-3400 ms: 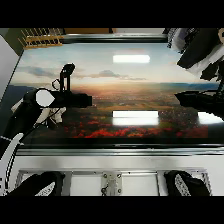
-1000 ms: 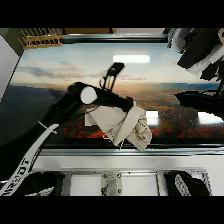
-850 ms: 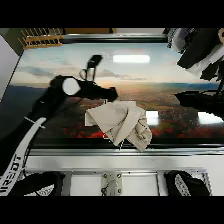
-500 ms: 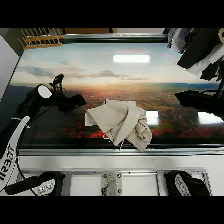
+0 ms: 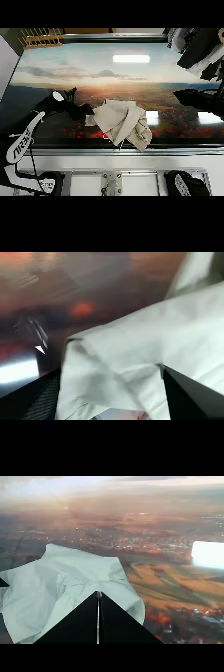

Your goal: Fold the clothes and pants, and hang the long-sleeved shirts on hangers.

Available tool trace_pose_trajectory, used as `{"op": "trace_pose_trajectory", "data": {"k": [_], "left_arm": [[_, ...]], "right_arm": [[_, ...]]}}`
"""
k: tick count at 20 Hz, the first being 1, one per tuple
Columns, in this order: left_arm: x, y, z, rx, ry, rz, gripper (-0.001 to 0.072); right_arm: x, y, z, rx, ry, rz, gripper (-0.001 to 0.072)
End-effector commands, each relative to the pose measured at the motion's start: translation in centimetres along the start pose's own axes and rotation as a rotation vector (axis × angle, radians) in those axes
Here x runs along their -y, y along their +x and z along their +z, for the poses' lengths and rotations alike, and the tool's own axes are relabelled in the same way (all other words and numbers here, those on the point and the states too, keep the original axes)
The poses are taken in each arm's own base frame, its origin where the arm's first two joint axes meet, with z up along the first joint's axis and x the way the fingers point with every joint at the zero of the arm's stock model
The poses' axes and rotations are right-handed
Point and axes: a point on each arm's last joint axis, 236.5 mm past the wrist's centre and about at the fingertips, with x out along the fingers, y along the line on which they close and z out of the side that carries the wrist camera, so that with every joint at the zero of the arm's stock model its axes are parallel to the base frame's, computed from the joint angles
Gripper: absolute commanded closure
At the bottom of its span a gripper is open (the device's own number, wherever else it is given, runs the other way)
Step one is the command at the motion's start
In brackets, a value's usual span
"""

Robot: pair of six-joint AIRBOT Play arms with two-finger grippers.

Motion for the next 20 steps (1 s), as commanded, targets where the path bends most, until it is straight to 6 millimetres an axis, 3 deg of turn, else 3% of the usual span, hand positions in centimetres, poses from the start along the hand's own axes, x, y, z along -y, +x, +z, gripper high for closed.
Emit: {"op": "trace_pose_trajectory", "data": {"k": [1,2,3,7,8,10,11,16,20], "left_arm": [[1.5,1.6,0.0,-0.042,0.054,-0.006,0.0273],[1.6,1.4,0.3,-0.030,0.062,-0.002,0.0621],[1.6,1.0,0.7,-0.016,0.067,-0.003,0.0701],[1.7,-5.6,5.5,0.156,0.097,-0.003,0.0701],[1.9,-7.4,6.5,0.203,0.102,-0.006,0.0702],[2.1,-10.0,7.8,0.269,0.117,0.000,0.0701],[2.4,-10.5,8.0,0.282,0.125,-0.001,0.0701],[2.1,-10.2,7.9,0.281,0.119,0.002,0.0701],[1.7,-9.7,7.5,0.267,0.110,0.005,0.0701]], "right_arm": [[0.2,0.1,-0.1,-0.007,0.003,-0.001,0.0692],[0.4,0.3,-0.4,-0.019,0.001,-0.007,0.0693],[1.1,0.5,-0.9,-0.045,-0.008,-0.028,0.0694],[7.4,1.3,-6.4,-0.297,-0.023,-0.248,0.0692],[8.2,2.0,-7.8,-0.352,-0.021,-0.264,0.0639],[8.0,4.5,-10.6,-0.447,0.027,-0.208,0.0089],[7.6,6.1,-12.2,-0.503,0.057,-0.171,0.0061],[4.8,13.2,-20.5,-0.760,0.071,-0.049,0.0061],[1.9,15.7,-24.4,-0.851,-0.023,0.011,0.0061]]}}
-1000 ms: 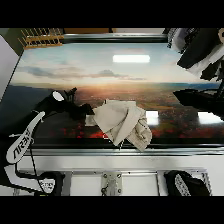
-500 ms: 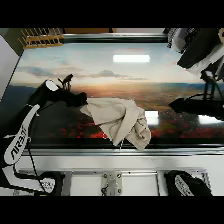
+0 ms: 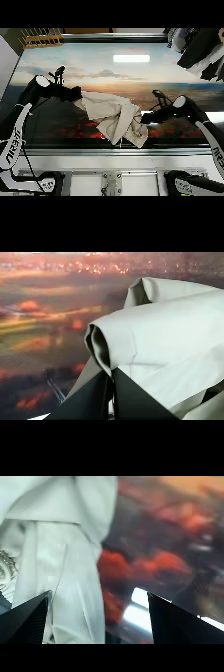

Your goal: Fold the clothes and pants, and hang the long-sleeved shirts on hangers.

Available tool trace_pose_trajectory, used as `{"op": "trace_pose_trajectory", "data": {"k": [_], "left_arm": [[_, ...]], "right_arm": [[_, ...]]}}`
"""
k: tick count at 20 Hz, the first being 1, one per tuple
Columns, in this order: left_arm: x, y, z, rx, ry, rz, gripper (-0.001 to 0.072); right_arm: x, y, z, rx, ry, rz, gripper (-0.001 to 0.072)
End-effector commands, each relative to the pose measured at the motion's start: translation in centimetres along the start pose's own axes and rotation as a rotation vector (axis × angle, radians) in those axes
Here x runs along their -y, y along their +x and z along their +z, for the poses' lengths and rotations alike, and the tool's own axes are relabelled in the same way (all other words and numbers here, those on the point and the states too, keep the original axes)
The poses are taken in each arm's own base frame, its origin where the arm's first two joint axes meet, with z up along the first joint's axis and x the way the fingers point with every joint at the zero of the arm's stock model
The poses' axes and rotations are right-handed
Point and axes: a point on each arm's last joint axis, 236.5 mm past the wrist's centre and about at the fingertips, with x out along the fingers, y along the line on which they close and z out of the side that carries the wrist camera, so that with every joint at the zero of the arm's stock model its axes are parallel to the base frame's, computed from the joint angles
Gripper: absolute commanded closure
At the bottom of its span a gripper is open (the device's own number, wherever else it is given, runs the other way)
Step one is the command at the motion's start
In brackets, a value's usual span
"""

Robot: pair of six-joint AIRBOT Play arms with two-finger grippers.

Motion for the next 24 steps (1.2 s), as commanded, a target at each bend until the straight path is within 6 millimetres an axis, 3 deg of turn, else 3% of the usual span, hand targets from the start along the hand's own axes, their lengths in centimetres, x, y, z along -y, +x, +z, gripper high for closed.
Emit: {"op": "trace_pose_trajectory", "data": {"k": [1,2,3,4,5,7,8,10,11,12,13,14,15,16,18,19,20,21,24], "left_arm": [[-0.2,0.0,0.0,0.004,-0.005,0.003,0.0702],[-0.2,0.0,0.1,0.009,-0.005,0.004,0.0701],[-0.2,0.0,0.2,0.013,-0.005,0.003,0.0701],[-0.1,0.0,0.3,0.015,-0.006,0.001,0.0701],[0.1,-0.2,0.5,0.019,-0.002,-0.001,0.0701],[1.3,-2.1,2.6,0.063,0.031,-0.014,0.0701],[2.2,-3.4,3.9,0.090,0.056,-0.023,0.0701],[3.9,-6.8,6.4,0.155,0.103,-0.036,0.0701],[4.9,-8.3,7.3,0.195,0.127,-0.041,0.0701],[5.4,-9.6,8.0,0.234,0.143,-0.038,0.0702],[5.4,-10.6,8.5,0.270,0.159,-0.019,0.0702],[5.1,-11.1,8.7,0.285,0.175,0.008,0.0701],[4.6,-11.1,8.6,0.281,0.183,0.030,0.0701],[4.2,-10.8,8.4,0.264,0.184,0.042,0.0701],[3.3,-9.5,7.5,0.205,0.173,0.054,0.0701],[2.8,-8.7,7.0,0.170,0.165,0.054,0.0701],[2.3,-7.8,6.4,0.131,0.156,0.055,0.0701],[1.9,-7.0,6.0,0.102,0.147,0.055,0.0701],[1.0,-5.6,5.5,0.059,0.130,0.057,0.0701]], "right_arm": [[-2.2,3.9,-0.9,-0.068,-0.077,0.013,0.0061],[-2.5,4.0,-0.7,-0.060,-0.086,0.011,0.0067],[-2.5,4.1,-0.6,-0.054,-0.088,0.009,0.0264],[-2.5,4.0,-0.5,-0.050,-0.089,0.008,0.0620],[-2.5,3.7,-0.2,-0.039,-0.091,0.007,0.0697],[-1.9,0.6,1.8,0.018,-0.168,-0.063,0.0698],[-1.5,-2.4,3.6,0.076,-0.223,-0.134,0.0698],[-1.6,-12.0,7.6,0.267,-0.332,-0.327,0.0698],[-2.9,-16.9,8.7,0.376,-0.371,-0.379,0.0698],[-4.7,-21.5,8.9,0.490,-0.403,-0.405,0.0699],[-6.4,-24.5,8.2,0.576,-0.405,-0.395,0.0699],[-7.8,-25.9,6.8,0.608,-0.398,-0.378,0.0700],[-9.0,-25.7,4.6,0.584,-0.391,-0.347,0.0700],[-10.2,-24.3,2.2,0.531,-0.384,-0.300,0.0699],[-13.4,-19.9,-2.0,0.414,-0.421,-0.159,0.0689],[-14.7,-17.8,-3.7,0.360,-0.439,-0.095,0.0582],[-15.1,-16.5,-4.7,0.320,-0.450,-0.072,0.0316],[-14.8,-15.9,-5.0,0.303,-0.448,-0.081,0.0173],[-11.0,-17.5,-2.1,0.401,-0.326,-0.211,0.0182]]}}
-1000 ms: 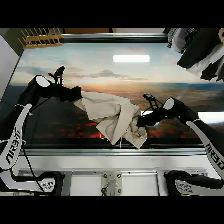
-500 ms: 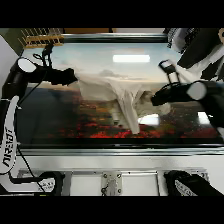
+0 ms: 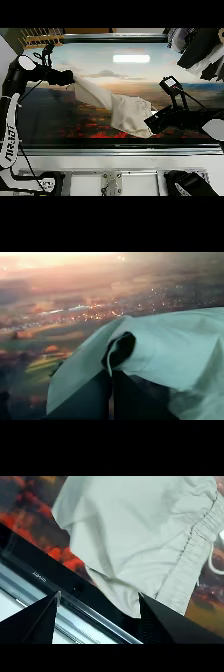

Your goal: Fold the clothes and pants, and hang the long-sleeved shirts on hangers.

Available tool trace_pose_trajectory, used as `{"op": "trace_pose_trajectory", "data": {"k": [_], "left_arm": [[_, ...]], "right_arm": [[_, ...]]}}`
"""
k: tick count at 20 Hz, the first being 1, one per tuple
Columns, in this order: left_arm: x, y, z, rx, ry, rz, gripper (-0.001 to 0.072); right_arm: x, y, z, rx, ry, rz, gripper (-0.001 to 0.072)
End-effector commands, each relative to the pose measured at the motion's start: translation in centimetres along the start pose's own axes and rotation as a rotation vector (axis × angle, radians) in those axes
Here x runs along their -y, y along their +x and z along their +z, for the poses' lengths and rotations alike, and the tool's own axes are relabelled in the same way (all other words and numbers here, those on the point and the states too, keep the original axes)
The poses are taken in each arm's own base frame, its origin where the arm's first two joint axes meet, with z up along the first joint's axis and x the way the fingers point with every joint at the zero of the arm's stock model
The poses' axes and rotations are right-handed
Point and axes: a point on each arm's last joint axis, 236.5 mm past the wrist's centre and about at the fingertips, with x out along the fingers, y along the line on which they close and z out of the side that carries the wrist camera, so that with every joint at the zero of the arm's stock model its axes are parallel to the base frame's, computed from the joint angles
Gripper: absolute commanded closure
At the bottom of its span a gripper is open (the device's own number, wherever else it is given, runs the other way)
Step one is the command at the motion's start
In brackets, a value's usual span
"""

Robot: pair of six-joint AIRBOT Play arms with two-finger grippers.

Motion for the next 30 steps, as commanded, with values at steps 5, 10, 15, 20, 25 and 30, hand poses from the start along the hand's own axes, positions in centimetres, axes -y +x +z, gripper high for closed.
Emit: {"op": "trace_pose_trajectory", "data": {"k": [5,10,15,20,25,30], "left_arm": [[-1.0,2.0,-1.2,-0.066,-0.018,0.004,0.0701],[-1.0,1.9,-1.3,-0.070,-0.019,0.004,0.0701],[-1.0,2.0,-1.3,-0.070,-0.018,0.004,0.0702],[-1.0,2.0,-1.2,-0.063,-0.018,0.005,0.0702],[-1.0,1.9,-1.1,-0.059,-0.018,0.006,0.0701],[0.7,-6.2,5.1,0.171,0.046,0.018,0.0702]], "right_arm": [[14.8,3.3,-1.1,-0.008,0.466,-0.270,0.0181],[19.9,14.6,-1.2,-0.023,0.644,-0.041,0.0036],[19.7,23.0,0.9,-0.067,0.752,0.164,0.0037],[17.7,25.4,2.4,-0.111,0.737,0.257,0.0038],[16.5,24.9,3.3,-0.097,0.633,0.274,0.0691],[18.1,13.2,10.9,0.113,0.345,0.101,0.0699]]}}
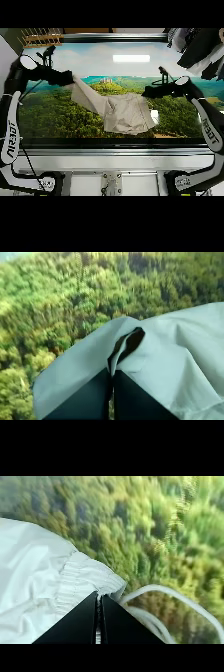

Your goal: Fold the clothes and pants, and hang the long-sleeved shirts on hangers.

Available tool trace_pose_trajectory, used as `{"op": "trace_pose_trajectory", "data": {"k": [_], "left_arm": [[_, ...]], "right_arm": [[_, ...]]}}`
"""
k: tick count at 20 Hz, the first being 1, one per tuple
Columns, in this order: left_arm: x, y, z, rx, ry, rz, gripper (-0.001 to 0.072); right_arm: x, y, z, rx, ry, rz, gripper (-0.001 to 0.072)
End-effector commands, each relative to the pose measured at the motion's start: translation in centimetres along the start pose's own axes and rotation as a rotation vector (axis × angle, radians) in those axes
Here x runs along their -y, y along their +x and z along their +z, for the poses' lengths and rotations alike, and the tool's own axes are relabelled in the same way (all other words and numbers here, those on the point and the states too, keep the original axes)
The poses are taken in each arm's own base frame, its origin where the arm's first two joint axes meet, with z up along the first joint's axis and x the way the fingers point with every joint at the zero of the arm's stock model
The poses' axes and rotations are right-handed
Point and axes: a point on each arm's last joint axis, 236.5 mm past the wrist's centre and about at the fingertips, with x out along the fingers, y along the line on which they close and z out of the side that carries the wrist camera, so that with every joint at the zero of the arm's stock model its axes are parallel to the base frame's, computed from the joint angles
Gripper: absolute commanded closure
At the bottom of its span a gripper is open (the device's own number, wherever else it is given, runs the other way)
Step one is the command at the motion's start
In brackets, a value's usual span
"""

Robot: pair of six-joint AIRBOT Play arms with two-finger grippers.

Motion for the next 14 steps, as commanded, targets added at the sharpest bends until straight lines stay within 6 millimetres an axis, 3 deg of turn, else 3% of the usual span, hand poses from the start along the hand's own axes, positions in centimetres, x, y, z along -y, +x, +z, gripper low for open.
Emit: {"op": "trace_pose_trajectory", "data": {"k": [1,2,4,6,8,11,14], "left_arm": [[2.7,-8.9,5.8,0.241,0.079,0.009,0.0702],[4.6,-13.4,7.6,0.345,0.124,0.009,0.0701],[9.0,-22.1,9.1,0.533,0.218,0.006,0.0701],[12.9,-29.5,8.5,0.684,0.297,0.000,0.0701],[16.1,-35.7,6.4,0.807,0.359,-0.005,0.0702],[18.4,-40.8,2.8,0.927,0.392,-0.010,0.0701],[19.1,-43.1,0.4,1.013,0.390,-0.015,0.0701]], "right_arm": [[-4.7,-10.0,4.5,0.168,-0.252,-0.099,0.0699],[-7.4,-14.1,5.5,0.245,-0.321,-0.115,0.0699],[-12.9,-21.5,5.7,0.404,-0.422,-0.120,0.0698],[-17.7,-27.7,4.2,0.535,-0.479,-0.113,0.0699],[-21.3,-32.4,1.7,0.624,-0.525,-0.102,0.0698],[-23.8,-36.5,-2.2,0.682,-0.519,-0.111,0.0699],[-23.0,-37.4,-5.9,0.623,-0.434,-0.153,0.0698]]}}
